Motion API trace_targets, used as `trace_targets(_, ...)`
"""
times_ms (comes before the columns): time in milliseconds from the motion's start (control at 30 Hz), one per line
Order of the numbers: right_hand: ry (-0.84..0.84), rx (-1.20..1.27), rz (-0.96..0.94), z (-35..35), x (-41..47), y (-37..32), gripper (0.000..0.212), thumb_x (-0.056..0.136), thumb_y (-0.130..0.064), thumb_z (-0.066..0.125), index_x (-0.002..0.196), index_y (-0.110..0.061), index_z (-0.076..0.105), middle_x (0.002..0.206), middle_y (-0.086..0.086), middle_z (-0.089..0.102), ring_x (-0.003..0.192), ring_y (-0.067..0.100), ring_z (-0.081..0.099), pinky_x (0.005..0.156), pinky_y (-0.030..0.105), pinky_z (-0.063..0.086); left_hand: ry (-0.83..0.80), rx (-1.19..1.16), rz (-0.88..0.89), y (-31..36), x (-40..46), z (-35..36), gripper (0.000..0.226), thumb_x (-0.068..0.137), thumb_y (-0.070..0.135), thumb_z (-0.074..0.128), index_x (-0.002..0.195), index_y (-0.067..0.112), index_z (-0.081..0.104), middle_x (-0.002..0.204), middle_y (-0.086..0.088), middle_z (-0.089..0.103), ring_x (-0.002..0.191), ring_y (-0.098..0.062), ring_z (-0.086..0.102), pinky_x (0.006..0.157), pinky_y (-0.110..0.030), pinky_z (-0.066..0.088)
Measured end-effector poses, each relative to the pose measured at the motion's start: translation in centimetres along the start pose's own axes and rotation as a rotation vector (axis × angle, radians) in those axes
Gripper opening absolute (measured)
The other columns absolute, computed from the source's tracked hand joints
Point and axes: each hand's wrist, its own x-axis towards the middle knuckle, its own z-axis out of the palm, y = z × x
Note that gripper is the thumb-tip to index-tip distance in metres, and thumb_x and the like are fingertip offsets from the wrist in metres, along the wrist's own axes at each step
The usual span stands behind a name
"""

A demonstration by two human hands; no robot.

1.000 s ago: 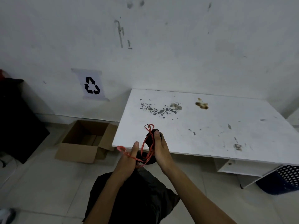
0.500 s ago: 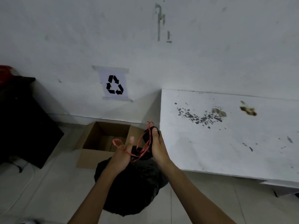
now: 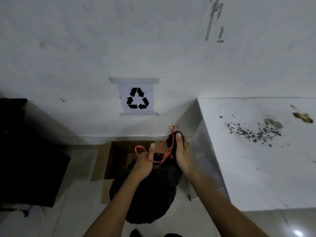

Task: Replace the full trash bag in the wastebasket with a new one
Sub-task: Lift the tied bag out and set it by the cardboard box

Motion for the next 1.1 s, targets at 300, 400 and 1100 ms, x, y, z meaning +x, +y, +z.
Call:
trace_targets(300,0.057,0.017,0.099,7.6,10.0,2.2,0.056,0.096,-0.069,0.031,0.128,-0.027,0.052,0.109,0.006,0.066,0.102,0.024,0.065,0.093,0.040,0.052,-0.095,0.062,-0.008,-2.0,12.6,-5.6,0.090,0.079,0.086,0.025,0.114,0.015,0.068,0.113,-0.007,0.069,0.111,-0.020,0.062,0.103,-0.028,0.037)
trace_targets(400,0.014,0.046,0.151,9.6,12.9,3.0,0.062,0.094,-0.071,0.033,0.143,-0.035,0.044,0.139,0.004,0.057,0.128,0.026,0.054,0.109,0.048,0.043,-0.095,0.102,-0.079,-3.3,16.6,-7.3,0.086,0.085,0.081,0.029,0.116,0.009,0.063,0.116,-0.012,0.064,0.114,-0.024,0.058,0.101,-0.030,0.035)
trace_targets(1100,0.057,0.037,0.330,21.2,28.3,19.1,0.046,0.086,-0.076,0.047,0.119,-0.045,0.053,0.118,-0.001,0.067,0.111,0.019,0.066,0.096,0.053,0.054,-0.307,0.014,-0.184,-23.5,40.8,-5.6,0.025,0.103,0.015,0.044,0.119,0.006,0.061,0.106,0.004,0.067,0.091,-0.004,0.070,0.084,-0.020,0.053)
